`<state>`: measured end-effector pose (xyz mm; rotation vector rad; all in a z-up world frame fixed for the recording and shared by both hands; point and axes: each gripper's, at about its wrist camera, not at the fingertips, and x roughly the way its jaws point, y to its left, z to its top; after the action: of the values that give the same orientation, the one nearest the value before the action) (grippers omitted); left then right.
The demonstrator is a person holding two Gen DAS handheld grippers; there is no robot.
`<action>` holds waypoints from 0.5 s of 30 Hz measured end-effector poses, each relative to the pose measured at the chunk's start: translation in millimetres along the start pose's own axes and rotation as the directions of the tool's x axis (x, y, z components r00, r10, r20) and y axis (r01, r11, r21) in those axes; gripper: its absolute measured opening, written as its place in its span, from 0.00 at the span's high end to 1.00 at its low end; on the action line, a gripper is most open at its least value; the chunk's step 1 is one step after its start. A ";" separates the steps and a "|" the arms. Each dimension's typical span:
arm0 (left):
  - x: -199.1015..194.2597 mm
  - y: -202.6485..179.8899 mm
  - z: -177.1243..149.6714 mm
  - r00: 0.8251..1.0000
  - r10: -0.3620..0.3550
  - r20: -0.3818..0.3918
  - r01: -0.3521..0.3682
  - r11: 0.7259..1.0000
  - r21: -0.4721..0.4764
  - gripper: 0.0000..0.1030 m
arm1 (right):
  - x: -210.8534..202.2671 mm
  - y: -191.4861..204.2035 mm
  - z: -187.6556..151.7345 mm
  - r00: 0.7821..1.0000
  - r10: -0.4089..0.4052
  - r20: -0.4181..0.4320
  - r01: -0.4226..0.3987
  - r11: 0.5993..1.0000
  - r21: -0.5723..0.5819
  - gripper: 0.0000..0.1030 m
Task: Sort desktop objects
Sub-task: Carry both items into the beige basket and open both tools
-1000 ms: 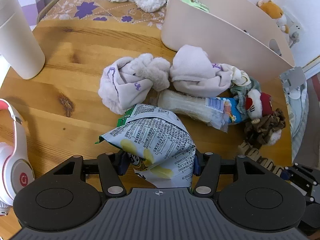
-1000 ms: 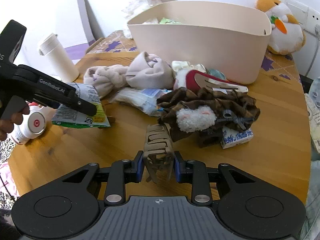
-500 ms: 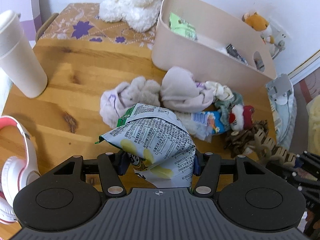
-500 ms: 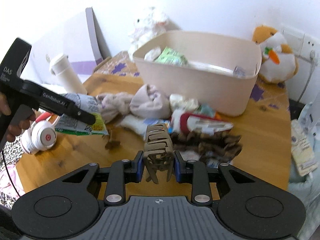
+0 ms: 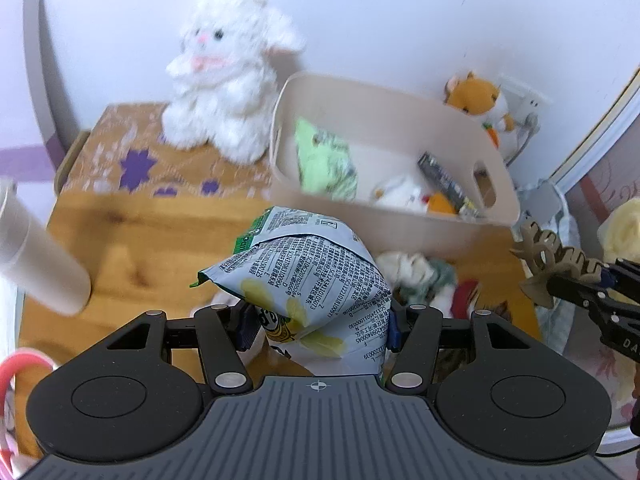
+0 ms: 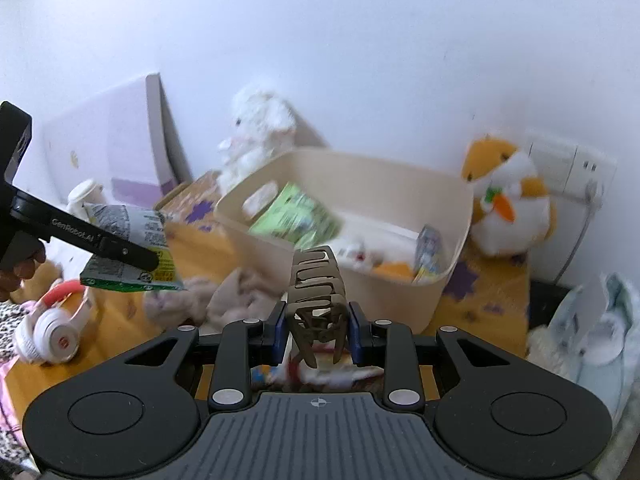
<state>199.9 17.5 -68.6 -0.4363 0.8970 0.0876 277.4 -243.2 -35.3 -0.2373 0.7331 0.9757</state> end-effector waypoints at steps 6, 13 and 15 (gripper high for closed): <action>-1.6 -15.3 32.1 0.998 -0.006 0.066 0.004 1.000 0.029 0.43 | 4.4 -19.1 27.2 0.998 -0.044 0.053 0.045 0.999 -0.010 0.73; 5.1 -34.1 61.8 0.990 -0.009 0.142 -0.002 0.997 0.079 0.43 | 23.0 -40.8 50.1 0.994 -0.104 0.045 0.104 0.994 0.014 0.73; 12.6 -39.3 69.2 0.988 -0.005 0.153 -0.008 0.996 0.085 0.43 | 27.7 -44.4 55.6 0.993 -0.108 0.050 0.107 0.994 0.016 0.73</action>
<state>268.8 8.4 -27.8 -0.3443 0.7468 0.0823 348.8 -222.0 -18.4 -0.2371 0.6735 0.8709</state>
